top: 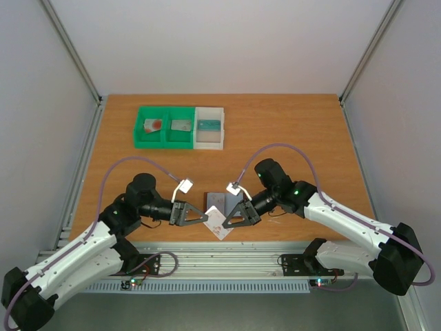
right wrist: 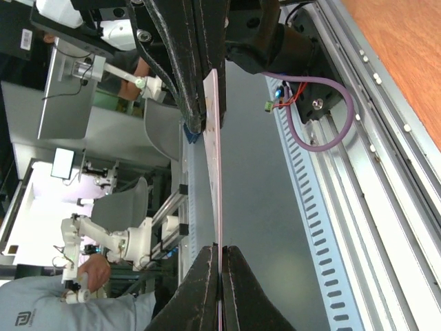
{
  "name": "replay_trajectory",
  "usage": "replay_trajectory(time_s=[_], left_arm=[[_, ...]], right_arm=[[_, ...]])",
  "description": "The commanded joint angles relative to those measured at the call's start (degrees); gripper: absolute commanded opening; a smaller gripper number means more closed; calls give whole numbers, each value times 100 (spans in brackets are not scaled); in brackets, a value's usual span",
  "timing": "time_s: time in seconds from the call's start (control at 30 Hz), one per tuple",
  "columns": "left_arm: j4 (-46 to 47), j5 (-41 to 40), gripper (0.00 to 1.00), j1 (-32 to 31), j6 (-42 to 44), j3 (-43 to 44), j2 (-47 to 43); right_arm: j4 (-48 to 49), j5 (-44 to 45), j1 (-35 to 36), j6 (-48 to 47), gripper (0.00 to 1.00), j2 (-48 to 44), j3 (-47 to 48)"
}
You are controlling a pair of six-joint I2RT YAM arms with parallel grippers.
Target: Take the credit cards out of the card holder
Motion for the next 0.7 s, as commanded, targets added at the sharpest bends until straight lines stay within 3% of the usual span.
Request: replay_trajectory(time_s=[0.0,0.17,0.27,0.4,0.5,0.67], left_arm=[[111,194,0,20,-1,110,19],[-11,110,0,26,87,138,24],[-37,27,0,31,114,139,15],[-132,-208,1,45,194,156,17],[-180,-473,0,56,210,163,13],[-465,-1006,0,91,299,297,-67]], right_arm=[[-222,180,30,-219,3,-46,209],[-381,388,31,-308,11,-138,277],[-485,558,30,-350,24,-179,317],[-724,990,31,-411,54,-217,430],[-1052,1794,14,-431,75,-275,580],[-1173,2483,-7,-241,98,-469,699]])
